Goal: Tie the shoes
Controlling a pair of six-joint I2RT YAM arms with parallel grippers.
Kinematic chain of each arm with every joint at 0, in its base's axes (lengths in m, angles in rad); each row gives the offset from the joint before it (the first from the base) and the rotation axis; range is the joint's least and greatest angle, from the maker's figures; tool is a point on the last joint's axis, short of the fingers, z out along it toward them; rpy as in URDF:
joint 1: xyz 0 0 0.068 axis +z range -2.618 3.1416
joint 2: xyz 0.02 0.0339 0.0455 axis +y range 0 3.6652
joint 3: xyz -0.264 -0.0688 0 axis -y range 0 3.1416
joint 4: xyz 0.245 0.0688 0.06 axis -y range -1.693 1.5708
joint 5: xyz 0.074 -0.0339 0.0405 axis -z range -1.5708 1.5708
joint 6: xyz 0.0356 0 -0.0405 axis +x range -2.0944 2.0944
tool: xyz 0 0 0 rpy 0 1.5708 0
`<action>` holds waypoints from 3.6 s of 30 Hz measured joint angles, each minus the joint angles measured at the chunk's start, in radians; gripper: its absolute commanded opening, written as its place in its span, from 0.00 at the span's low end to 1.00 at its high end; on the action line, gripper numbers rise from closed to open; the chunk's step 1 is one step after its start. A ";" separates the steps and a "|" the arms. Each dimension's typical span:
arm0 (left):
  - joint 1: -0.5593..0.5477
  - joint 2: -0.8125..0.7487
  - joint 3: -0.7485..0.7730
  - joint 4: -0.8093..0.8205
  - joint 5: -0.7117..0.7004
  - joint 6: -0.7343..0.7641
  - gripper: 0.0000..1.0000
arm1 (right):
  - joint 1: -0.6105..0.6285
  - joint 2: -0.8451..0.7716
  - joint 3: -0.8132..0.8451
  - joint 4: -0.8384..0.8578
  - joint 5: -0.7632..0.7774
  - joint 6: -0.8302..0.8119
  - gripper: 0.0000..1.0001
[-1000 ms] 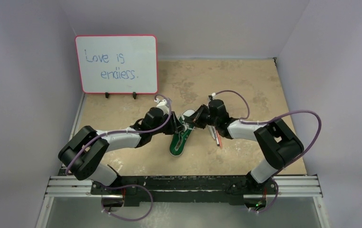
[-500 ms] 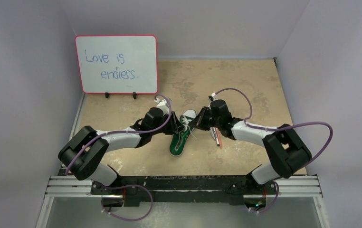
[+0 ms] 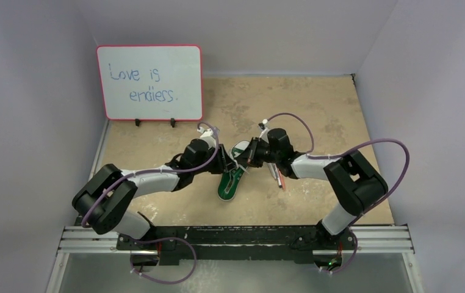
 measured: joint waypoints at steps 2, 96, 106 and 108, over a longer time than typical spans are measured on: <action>0.000 -0.011 -0.007 -0.002 -0.003 0.000 0.33 | -0.002 0.010 -0.018 0.063 -0.024 0.024 0.00; -0.002 -0.327 -0.022 -0.257 -0.137 0.009 0.00 | -0.038 -0.166 0.198 -0.465 -0.019 -0.482 0.55; -0.002 -0.408 0.021 -0.370 -0.054 0.011 0.00 | 0.098 -0.230 0.123 -0.447 -0.084 -0.740 0.60; -0.002 -0.402 0.024 -0.367 -0.045 0.007 0.00 | 0.094 -0.220 0.107 -0.409 -0.102 -0.747 0.61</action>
